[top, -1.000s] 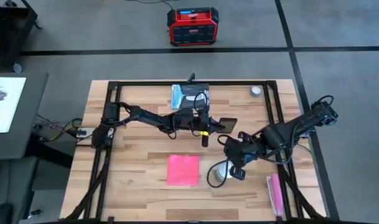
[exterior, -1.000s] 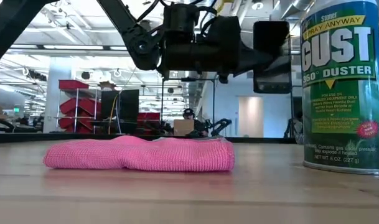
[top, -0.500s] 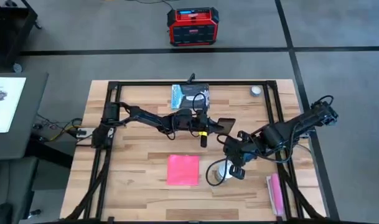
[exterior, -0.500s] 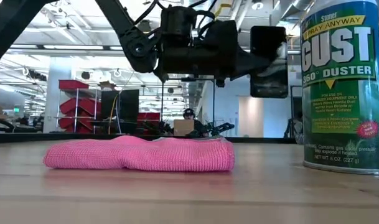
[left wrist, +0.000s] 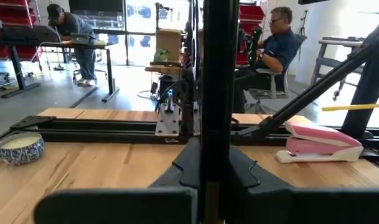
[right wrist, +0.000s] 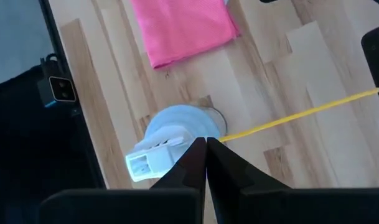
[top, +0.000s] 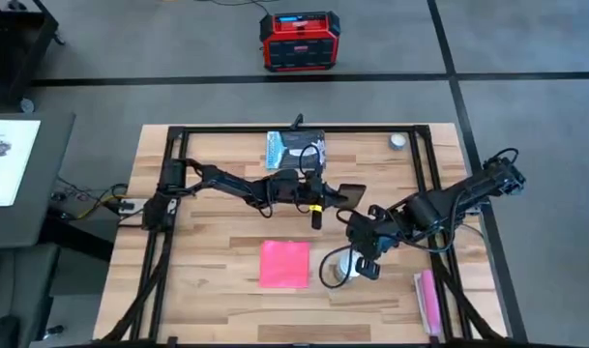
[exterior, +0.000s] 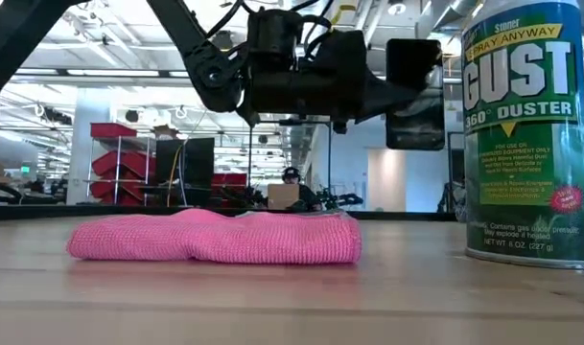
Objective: Apply microfiber cloth
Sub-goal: Spray the front of the cellphone using the spray bottle
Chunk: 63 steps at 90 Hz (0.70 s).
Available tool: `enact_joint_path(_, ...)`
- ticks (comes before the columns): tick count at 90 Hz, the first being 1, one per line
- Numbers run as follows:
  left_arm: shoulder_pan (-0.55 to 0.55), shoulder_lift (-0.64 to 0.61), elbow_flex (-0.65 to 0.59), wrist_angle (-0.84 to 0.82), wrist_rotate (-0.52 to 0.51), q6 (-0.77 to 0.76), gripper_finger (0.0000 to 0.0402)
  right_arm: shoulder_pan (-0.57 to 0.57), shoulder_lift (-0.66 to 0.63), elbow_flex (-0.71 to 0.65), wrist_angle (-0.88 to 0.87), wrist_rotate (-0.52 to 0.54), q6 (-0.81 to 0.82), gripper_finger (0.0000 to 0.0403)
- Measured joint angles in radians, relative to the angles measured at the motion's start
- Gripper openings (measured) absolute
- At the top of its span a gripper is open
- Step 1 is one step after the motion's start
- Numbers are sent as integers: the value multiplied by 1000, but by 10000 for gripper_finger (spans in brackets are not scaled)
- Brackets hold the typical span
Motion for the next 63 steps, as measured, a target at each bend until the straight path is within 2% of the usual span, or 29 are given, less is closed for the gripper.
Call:
enact_joint_path(42,-6,0,-10,-2,-9,-3,2,-20,42,1,-50,-25,-5,0)
enact_joint_path(63,-12,-81,-107,7,-102,3,2,-24,36,1,-52,-19,-4,0)
